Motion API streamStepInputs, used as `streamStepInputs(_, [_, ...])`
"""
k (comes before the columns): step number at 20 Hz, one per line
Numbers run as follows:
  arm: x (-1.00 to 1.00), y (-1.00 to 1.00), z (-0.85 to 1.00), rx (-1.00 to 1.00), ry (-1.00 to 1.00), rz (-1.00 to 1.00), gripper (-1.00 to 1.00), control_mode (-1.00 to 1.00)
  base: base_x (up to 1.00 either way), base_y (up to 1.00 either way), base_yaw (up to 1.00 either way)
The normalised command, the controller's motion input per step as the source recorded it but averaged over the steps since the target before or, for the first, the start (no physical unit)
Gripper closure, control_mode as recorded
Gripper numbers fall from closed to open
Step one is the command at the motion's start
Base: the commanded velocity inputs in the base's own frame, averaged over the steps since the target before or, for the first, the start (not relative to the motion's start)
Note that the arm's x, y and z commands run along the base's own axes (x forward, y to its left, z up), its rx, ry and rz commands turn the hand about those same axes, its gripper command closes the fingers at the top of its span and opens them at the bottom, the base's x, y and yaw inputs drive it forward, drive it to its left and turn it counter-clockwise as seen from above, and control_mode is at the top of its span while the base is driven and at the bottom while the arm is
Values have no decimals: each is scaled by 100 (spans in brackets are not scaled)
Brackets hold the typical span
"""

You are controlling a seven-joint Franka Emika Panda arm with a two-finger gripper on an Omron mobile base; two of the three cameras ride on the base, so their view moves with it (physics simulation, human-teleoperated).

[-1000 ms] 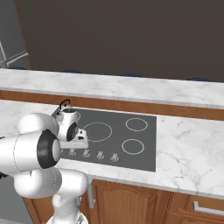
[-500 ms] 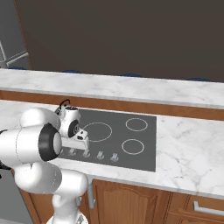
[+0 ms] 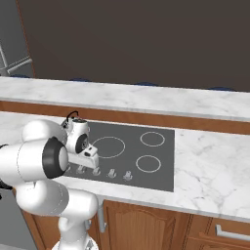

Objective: The kettle is done boiling. Turn off the stove, then wait for 300 timesteps before moving the kettle to the dining table.

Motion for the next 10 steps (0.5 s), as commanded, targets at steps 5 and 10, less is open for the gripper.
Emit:
streamStepInputs(5, [-2,8,-3,1,6,-30,-100,-100,0,0,0])
streamStepInputs(10, [-1,0,12,0,1,-18,-100,-100,0,0,0])
